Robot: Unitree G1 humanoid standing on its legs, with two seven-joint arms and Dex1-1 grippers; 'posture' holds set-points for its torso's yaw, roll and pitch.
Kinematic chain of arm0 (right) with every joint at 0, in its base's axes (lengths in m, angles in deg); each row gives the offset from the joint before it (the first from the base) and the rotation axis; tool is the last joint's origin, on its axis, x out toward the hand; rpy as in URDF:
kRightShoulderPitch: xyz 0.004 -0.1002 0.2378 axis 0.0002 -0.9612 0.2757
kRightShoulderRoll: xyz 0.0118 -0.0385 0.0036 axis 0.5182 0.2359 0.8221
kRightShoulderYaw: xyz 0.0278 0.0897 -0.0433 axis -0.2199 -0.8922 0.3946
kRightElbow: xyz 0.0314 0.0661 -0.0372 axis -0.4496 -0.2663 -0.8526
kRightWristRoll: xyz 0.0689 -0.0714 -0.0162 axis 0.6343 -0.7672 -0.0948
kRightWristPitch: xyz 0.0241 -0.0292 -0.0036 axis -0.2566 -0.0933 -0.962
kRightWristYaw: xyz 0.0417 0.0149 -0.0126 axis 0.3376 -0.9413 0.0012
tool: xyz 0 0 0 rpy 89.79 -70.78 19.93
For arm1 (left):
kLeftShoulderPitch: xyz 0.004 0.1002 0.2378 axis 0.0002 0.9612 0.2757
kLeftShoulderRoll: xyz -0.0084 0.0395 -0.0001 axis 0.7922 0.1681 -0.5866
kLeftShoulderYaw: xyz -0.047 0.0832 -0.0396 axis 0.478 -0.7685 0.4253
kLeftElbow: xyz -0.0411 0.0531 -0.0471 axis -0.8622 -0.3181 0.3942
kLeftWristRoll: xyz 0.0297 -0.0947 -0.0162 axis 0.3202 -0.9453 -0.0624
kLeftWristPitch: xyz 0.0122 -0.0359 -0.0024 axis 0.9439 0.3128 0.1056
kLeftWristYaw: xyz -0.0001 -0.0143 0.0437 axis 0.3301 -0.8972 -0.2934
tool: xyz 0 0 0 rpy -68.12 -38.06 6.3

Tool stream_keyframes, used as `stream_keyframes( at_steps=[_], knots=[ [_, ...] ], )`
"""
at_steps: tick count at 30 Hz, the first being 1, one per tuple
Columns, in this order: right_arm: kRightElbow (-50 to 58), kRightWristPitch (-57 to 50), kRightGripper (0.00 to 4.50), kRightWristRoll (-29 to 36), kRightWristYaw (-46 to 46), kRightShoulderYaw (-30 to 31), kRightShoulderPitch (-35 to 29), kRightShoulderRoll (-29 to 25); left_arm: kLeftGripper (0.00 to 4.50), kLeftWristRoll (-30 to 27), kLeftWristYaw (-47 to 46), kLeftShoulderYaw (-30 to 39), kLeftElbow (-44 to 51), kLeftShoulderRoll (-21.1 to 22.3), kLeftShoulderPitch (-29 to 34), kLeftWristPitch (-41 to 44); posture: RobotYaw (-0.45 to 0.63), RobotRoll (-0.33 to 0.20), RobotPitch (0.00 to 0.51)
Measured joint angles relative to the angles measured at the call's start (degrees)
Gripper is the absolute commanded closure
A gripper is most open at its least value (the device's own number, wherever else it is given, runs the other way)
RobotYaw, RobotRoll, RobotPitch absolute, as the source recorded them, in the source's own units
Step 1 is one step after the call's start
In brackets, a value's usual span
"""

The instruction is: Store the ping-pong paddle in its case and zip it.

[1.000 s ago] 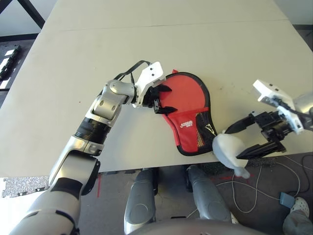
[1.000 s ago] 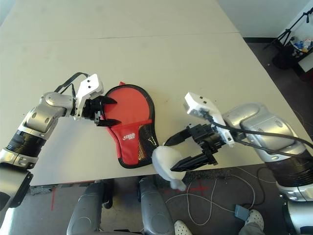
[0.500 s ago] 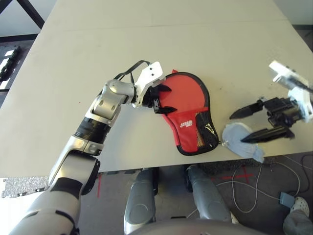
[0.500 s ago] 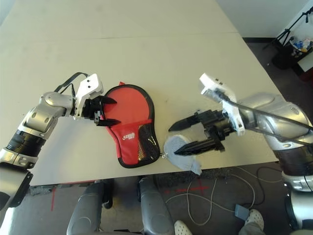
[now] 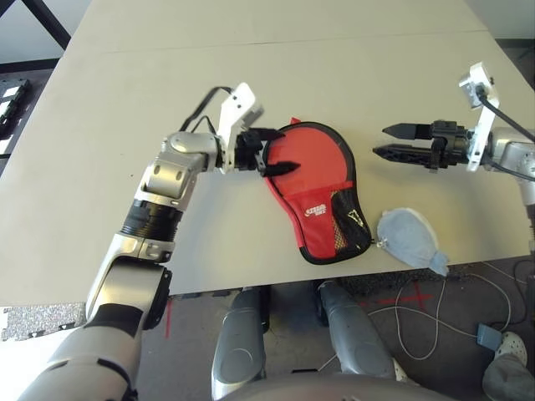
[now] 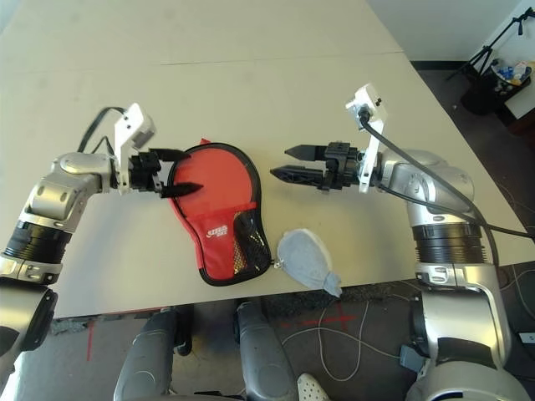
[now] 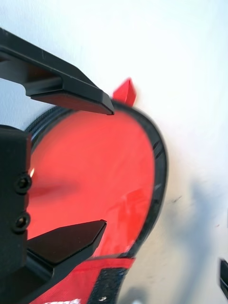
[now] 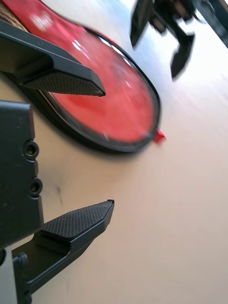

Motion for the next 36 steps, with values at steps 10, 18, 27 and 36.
stream_keyframes(
  at_steps=[10,18,27,36],
  knots=[
    [-11.58,15.97,0.02,-5.04,-16.90,-7.51,2.98,4.80,0.00,-3.81,-15.61,12.58,-0.01,-1.15,2.43,-1.68,-0.07,0.000,0.285],
    [-21.07,27.76,0.02,-7.96,-24.03,-9.94,3.50,5.28,0.00,-3.94,-28.91,21.10,-4.94,-1.81,4.42,-9.25,-0.07,0.000,0.286],
    [-27.99,36.04,0.02,-9.30,-27.69,-11.37,3.68,5.15,0.00,-3.46,-36.91,25.40,-11.24,-1.48,8.06,-18.70,-0.08,0.000,0.281],
    [-32.43,39.23,0.02,-9.36,-28.30,-12.02,4.56,4.96,0.00,-3.58,-39.22,27.43,-17.60,0.55,9.51,-24.99,-0.08,0.000,0.284]
  ],
)
